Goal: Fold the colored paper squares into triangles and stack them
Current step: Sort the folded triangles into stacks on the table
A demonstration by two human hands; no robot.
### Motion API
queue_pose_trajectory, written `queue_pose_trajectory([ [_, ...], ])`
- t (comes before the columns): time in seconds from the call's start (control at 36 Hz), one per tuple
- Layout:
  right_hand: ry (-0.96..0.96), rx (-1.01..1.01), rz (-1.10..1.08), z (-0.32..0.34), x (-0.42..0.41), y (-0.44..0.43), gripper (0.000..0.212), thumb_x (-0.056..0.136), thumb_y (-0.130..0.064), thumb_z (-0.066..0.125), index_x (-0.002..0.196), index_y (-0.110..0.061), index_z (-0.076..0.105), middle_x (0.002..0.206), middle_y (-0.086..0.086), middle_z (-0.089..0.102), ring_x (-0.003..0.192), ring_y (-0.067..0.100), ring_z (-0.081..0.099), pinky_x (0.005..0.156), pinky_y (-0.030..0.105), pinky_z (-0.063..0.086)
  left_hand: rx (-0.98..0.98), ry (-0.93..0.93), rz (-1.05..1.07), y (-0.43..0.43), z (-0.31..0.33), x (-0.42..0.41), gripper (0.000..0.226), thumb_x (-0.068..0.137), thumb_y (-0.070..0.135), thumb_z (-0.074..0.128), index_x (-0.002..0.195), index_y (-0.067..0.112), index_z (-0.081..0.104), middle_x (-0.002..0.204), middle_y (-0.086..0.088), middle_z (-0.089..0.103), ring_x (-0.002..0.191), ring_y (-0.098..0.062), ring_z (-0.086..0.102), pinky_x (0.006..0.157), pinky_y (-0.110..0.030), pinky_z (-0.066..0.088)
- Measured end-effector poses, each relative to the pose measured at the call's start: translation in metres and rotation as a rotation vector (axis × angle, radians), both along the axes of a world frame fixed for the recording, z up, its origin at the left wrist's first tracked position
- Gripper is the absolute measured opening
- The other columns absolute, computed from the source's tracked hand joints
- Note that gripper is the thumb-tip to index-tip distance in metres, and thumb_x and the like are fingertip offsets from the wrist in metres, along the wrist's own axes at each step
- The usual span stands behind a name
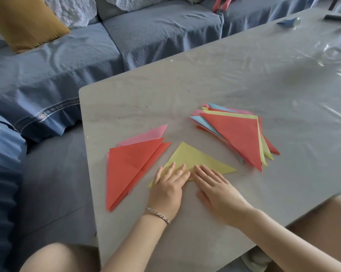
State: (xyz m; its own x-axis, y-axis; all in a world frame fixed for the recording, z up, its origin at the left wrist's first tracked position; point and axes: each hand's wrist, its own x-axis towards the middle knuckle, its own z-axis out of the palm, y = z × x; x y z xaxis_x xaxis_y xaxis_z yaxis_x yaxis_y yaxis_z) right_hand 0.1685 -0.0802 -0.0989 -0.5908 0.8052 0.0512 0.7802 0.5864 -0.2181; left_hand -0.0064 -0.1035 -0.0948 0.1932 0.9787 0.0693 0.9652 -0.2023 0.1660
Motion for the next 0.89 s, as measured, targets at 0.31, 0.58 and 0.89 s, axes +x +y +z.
queue_pose_trajectory([
  [0.31,-0.176,-0.028,0.042,0.003,-0.002,-0.008,0.064,0.095,-0.047,0.018,0.133,-0.005,0.049,0.139,0.01,0.046,0.13,0.023,0.041,0.106,0.031,0.016,-0.23,0.056,0.056,-0.019,0.0,0.019,0.07,0.097,0.051,0.007,0.129,0.005,0.049,0.135,-0.008,0.05,0.125,-0.024,0.048,0.1,-0.037,0.023],
  [0.58,-0.209,-0.059,-0.023,-0.002,0.0,-0.003,0.075,0.093,-0.054,0.016,0.126,0.002,0.054,0.135,0.017,0.049,0.124,0.026,0.048,0.107,0.03,0.014,-0.216,0.099,0.098,-0.028,-0.003,0.01,0.067,0.094,0.058,0.008,0.134,0.013,0.036,0.139,-0.002,0.046,0.126,-0.024,0.047,0.099,-0.04,0.024],
  [0.89,-0.243,-0.082,-0.206,-0.001,0.046,0.013,0.087,0.092,-0.063,0.009,0.132,0.007,0.042,0.141,0.018,0.034,0.13,0.029,0.036,0.109,0.026,0.004,-0.271,-0.011,0.198,-0.04,0.001,-0.007,0.097,0.048,0.073,-0.043,0.13,0.021,-0.033,0.136,0.009,-0.04,0.13,-0.014,-0.035,0.104,-0.027,-0.023],
])
